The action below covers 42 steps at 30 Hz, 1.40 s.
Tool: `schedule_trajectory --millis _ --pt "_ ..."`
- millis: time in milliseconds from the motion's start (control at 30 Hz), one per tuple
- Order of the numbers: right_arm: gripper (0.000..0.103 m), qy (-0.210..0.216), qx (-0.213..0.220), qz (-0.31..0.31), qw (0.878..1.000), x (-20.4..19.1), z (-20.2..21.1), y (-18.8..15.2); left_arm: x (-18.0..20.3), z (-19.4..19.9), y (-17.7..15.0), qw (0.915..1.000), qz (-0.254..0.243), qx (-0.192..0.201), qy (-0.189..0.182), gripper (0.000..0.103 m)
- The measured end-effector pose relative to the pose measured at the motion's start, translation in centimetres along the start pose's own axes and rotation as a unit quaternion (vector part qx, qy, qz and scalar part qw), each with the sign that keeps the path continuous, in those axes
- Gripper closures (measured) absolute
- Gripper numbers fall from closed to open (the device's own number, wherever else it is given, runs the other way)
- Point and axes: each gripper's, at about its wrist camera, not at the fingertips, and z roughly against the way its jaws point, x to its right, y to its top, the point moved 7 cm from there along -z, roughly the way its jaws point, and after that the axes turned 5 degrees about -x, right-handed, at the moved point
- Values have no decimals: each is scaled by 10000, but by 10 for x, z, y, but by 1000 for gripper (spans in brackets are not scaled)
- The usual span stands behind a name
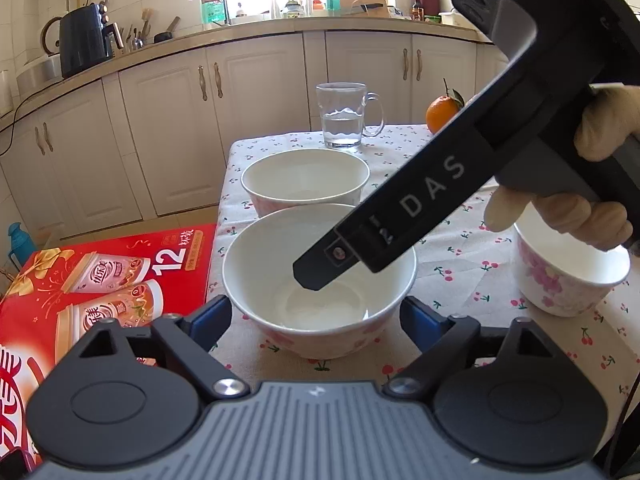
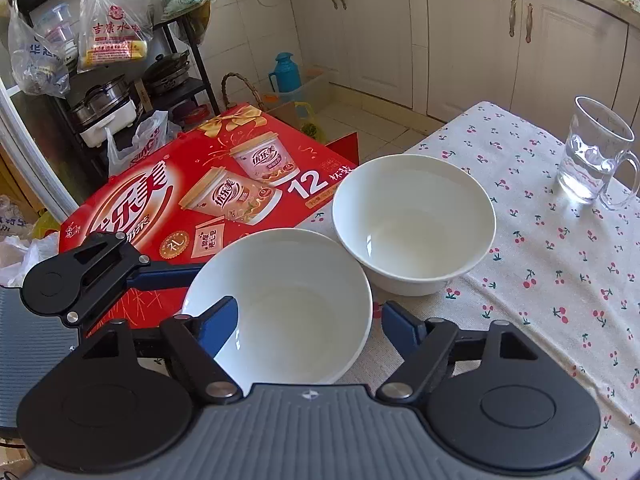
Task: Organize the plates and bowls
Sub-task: 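Lift the white bowl with the right tool and carry it over the placed bowl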
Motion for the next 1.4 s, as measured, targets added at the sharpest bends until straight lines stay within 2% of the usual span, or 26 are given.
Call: schedule_trajectory --millis 200,333,867,1400 --pt "35 130 -83 -57 9999 2 -6 2 -1 -1 0 10000 -1 -9 -59 16" --pt "38 153 -85 -91 9998 4 -8 2 -1 -2 0 10000 6 -16 -71 16" --pt "39 201 -52 -68 9998 1 3 -2 4 10 5 9999 -26 -95 -126 16" --pt "39 113 203 -52 9997 -4 58 -30 42 45 14 9988 -282 21 -412 16"
